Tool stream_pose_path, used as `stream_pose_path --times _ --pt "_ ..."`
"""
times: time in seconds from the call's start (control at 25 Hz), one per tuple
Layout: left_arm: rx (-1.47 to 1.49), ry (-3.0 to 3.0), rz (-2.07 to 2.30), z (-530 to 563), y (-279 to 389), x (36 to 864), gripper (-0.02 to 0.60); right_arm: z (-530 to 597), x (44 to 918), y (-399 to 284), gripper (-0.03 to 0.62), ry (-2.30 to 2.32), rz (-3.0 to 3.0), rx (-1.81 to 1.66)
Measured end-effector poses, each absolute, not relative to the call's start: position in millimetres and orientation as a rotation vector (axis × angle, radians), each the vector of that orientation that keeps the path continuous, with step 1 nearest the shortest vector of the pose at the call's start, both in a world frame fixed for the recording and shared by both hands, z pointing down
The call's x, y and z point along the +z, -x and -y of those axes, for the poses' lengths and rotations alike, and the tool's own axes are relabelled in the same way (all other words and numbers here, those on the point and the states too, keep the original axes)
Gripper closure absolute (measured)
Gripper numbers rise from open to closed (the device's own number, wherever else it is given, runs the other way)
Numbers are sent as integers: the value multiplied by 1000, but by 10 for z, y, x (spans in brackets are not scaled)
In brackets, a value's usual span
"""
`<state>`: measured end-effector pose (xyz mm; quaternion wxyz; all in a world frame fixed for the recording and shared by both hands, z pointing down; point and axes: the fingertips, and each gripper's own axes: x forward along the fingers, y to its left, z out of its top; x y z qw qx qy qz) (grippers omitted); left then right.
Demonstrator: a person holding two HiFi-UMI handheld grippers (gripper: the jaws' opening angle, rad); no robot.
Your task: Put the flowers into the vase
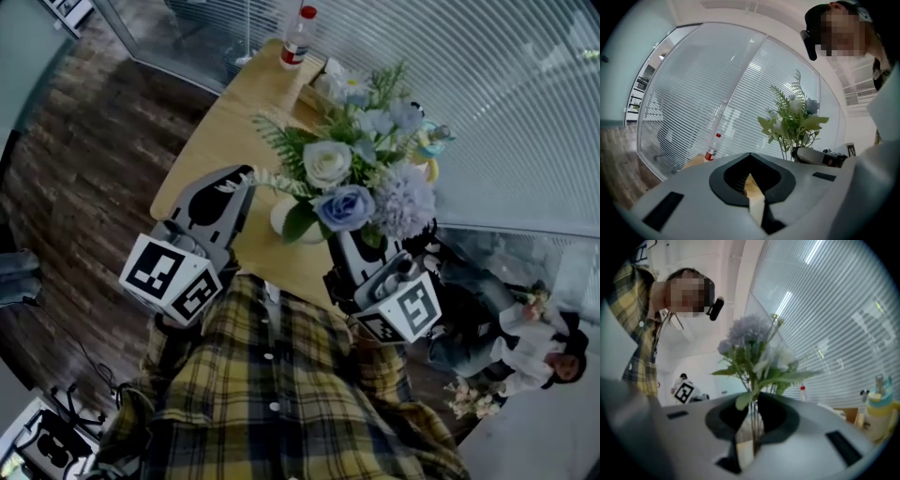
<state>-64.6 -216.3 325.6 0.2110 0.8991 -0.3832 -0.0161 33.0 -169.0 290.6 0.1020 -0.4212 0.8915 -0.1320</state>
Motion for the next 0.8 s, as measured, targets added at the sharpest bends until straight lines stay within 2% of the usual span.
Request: stream_pose_path --times 0.44,0.8 --pt "-32 -2498 1074 2194 634 3255 572 1587 3278 -328 513 1231 -2807 -707" --pt "-24 -2484 1096 2181 710 3279 572 1434 3525 -294 481 1235 -2967 -814"
